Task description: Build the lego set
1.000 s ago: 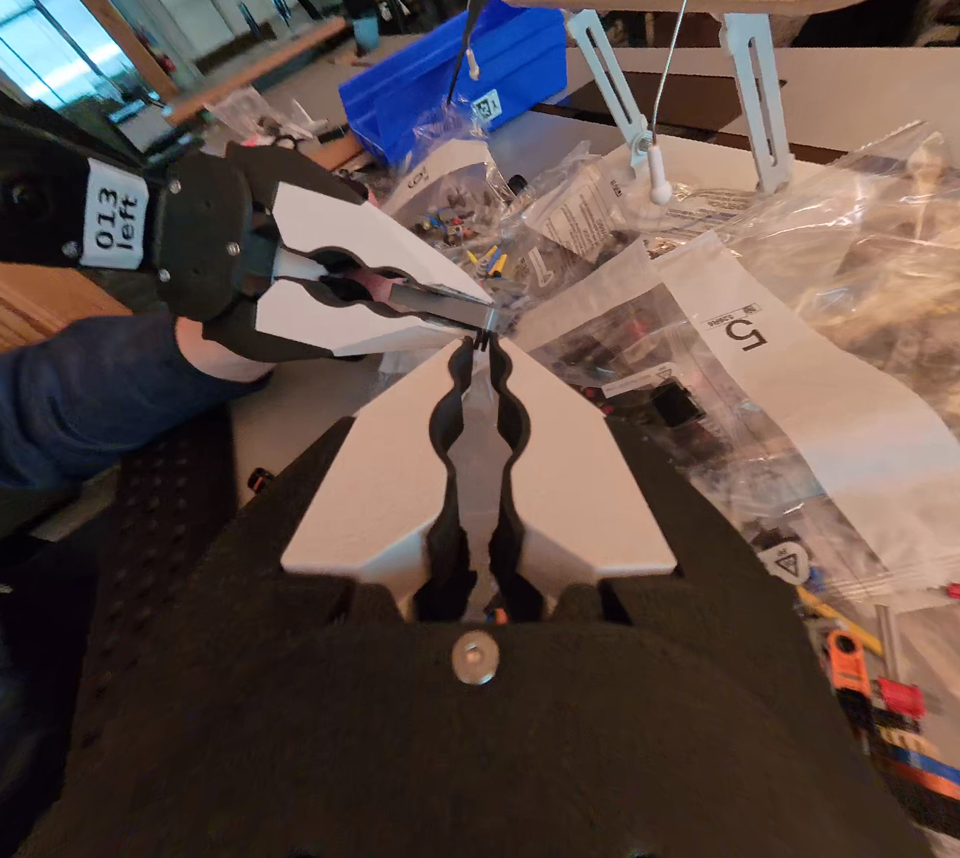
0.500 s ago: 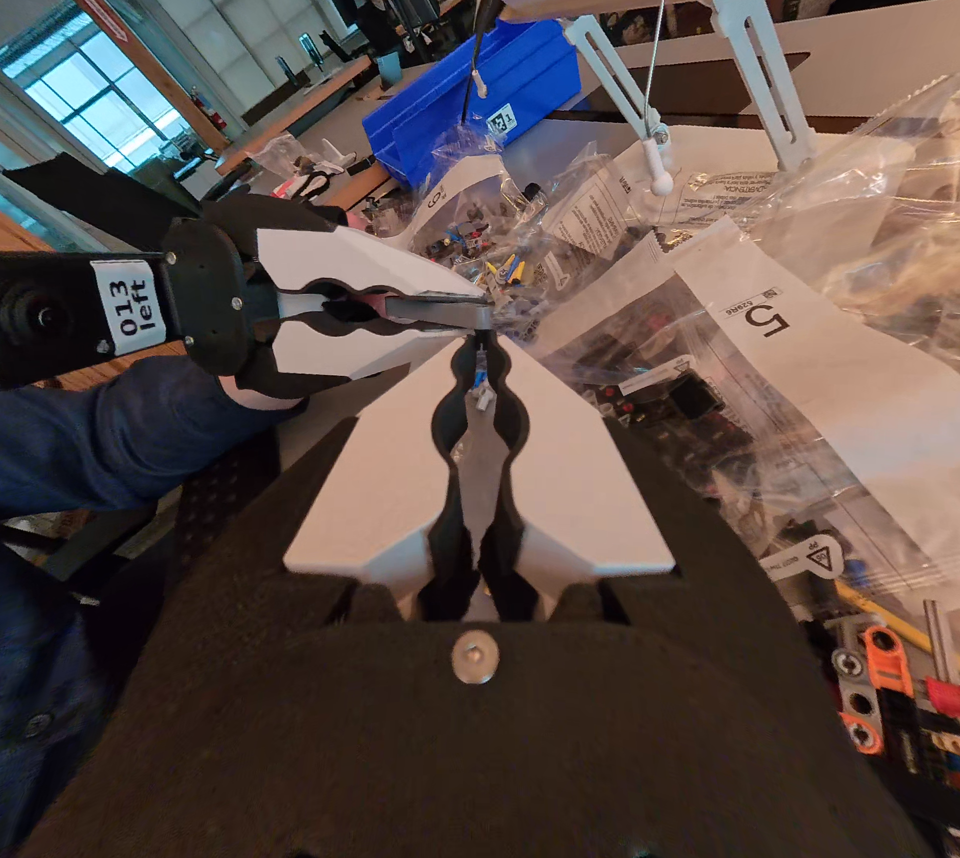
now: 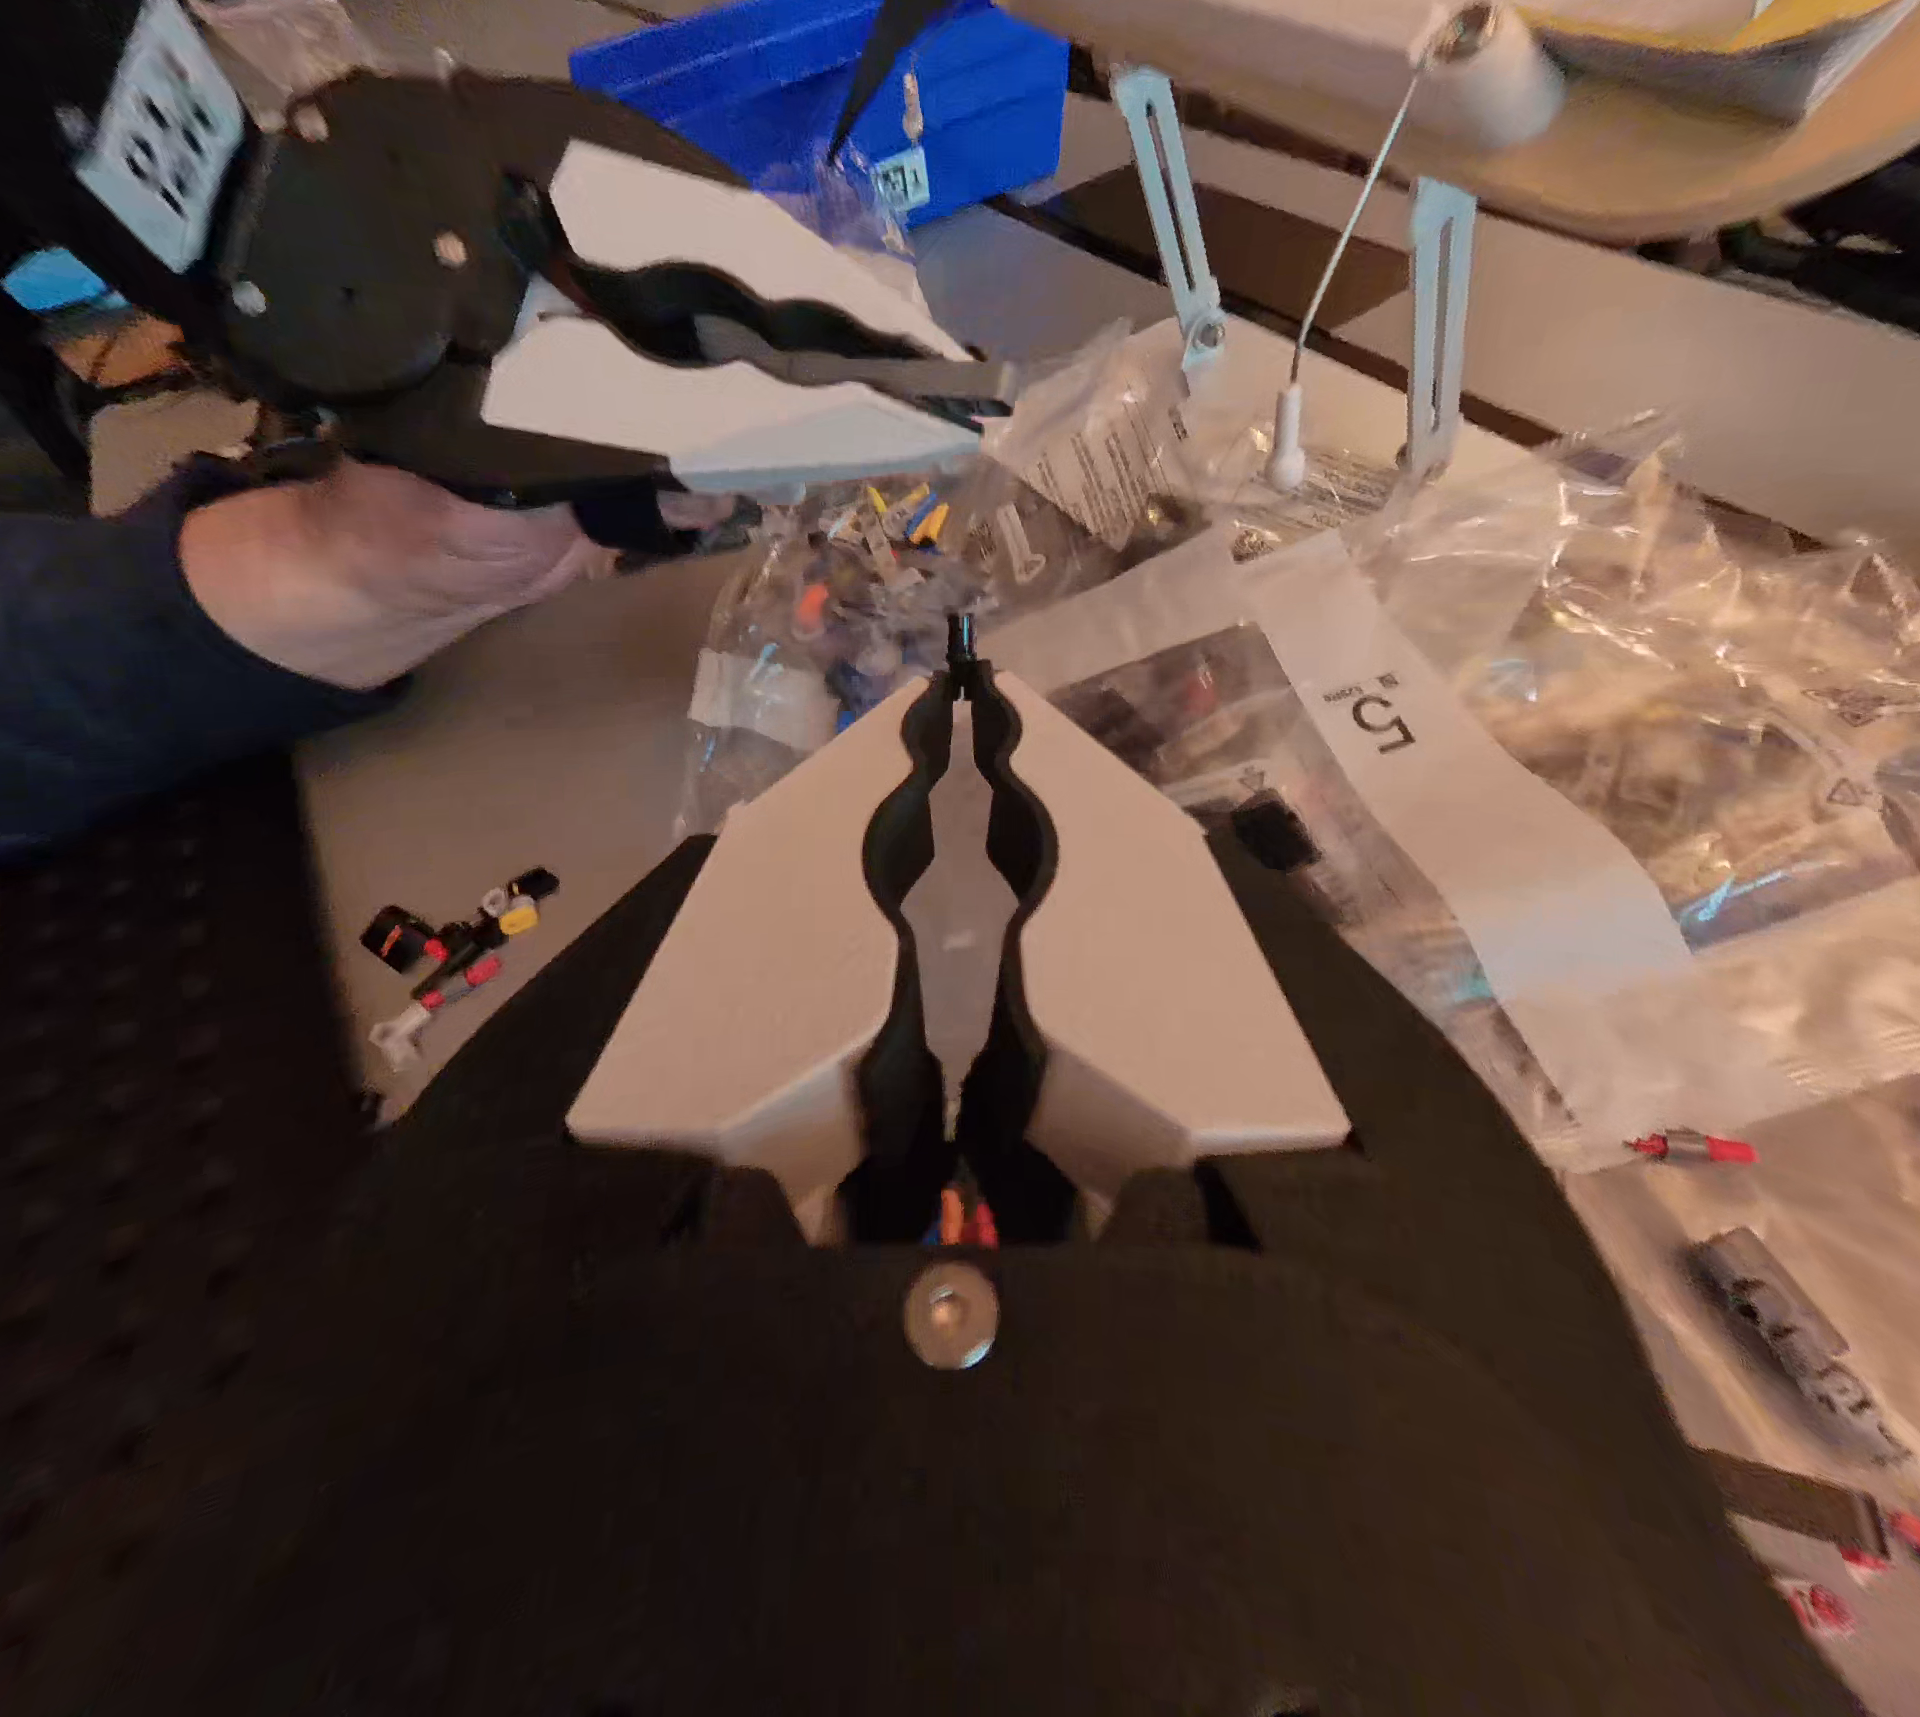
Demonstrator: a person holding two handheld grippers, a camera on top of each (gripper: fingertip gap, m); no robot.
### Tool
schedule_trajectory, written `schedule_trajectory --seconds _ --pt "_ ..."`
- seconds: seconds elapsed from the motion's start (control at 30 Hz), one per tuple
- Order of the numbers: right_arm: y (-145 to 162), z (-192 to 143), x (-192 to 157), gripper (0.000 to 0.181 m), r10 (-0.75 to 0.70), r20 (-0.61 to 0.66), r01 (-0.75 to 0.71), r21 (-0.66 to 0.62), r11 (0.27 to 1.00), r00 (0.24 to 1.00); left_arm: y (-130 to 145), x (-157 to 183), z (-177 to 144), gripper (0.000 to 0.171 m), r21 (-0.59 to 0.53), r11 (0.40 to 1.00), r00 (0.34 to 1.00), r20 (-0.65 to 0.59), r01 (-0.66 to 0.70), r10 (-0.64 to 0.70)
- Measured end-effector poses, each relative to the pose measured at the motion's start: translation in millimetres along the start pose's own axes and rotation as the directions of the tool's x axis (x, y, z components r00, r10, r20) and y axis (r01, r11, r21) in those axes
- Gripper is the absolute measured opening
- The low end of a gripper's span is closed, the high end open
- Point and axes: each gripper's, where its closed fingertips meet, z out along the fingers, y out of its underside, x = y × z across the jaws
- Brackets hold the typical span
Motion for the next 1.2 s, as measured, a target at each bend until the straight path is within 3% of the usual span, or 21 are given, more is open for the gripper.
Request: schedule_trajectory --seconds 0.07,0.2,0.4,0.6,0.67,0.83,0.93,1.03,1.1,1.2 --pt "13.6 0.0 3.7 0.001 0.005 0.018 -0.004 -0.045 0.999 1.000 -0.4 4.1 5.2 0.006 0.003 1.000 1.000 -0.031 0.002 -0.002" --pt "30.6 2.1 2.0 0.002 0.053 0.106 -0.041 -0.117 0.992 0.993 24.0 -6.0 9.4 0.006 -0.075 0.997 1.000 -0.018 0.014 -0.016" --pt "56.8 20.4 -16.2 0.002 -0.135 0.122 0.166 -0.298 0.940 0.983 28.0 -25.5 2.6 0.006 -0.054 0.991 0.992 0.014 0.123 -0.122" --pt "75.8 57.5 -6.5 0.005 -0.201 0.067 0.210 -0.442 0.872 0.977 28.2 -22.3 4.6 0.006 -0.057 0.990 0.992 0.001 0.130 -0.130" --pt "71.2 64.9 -3.5 0.017 -0.257 0.044 0.250 -0.430 0.867 0.965 28.0 -19.6 5.3 0.006 -0.060 0.991 0.993 -0.006 0.118 -0.119" --pt "46.3 49.6 -3.7 0.013 -0.230 0.041 0.232 -0.305 0.924 0.972 27.7 -16.6 4.8 0.006 -0.058 0.990 0.991 -0.029 0.126 -0.128" --pt "16.4 27.8 -1.2 0.005 -0.224 0.020 0.225 -0.133 0.965 0.974 24.4 -6.7 5.8 0.006 -0.041 0.988 0.984 -0.097 0.147 -0.151" --pt "-10.1 11.1 -1.4 0.008 -0.279 -0.046 0.280 0.006 0.960 0.959 18.8 7.5 7.4 0.006 -0.016 0.990 0.976 -0.169 0.138 -0.138" --pt "-13.5 10.9 2.6 0.020 -0.336 -0.113 0.338 0.003 0.941 0.935 16.1 18.7 7.4 0.006 -0.012 0.995 0.972 -0.212 0.100 -0.101" --pt "-6.7 18.4 0.2 0.025 -0.382 -0.114 0.380 -0.039 0.924 0.917 9.6 34.1 5.6 0.006 0.014 0.998 0.959 -0.277 0.066 -0.060"
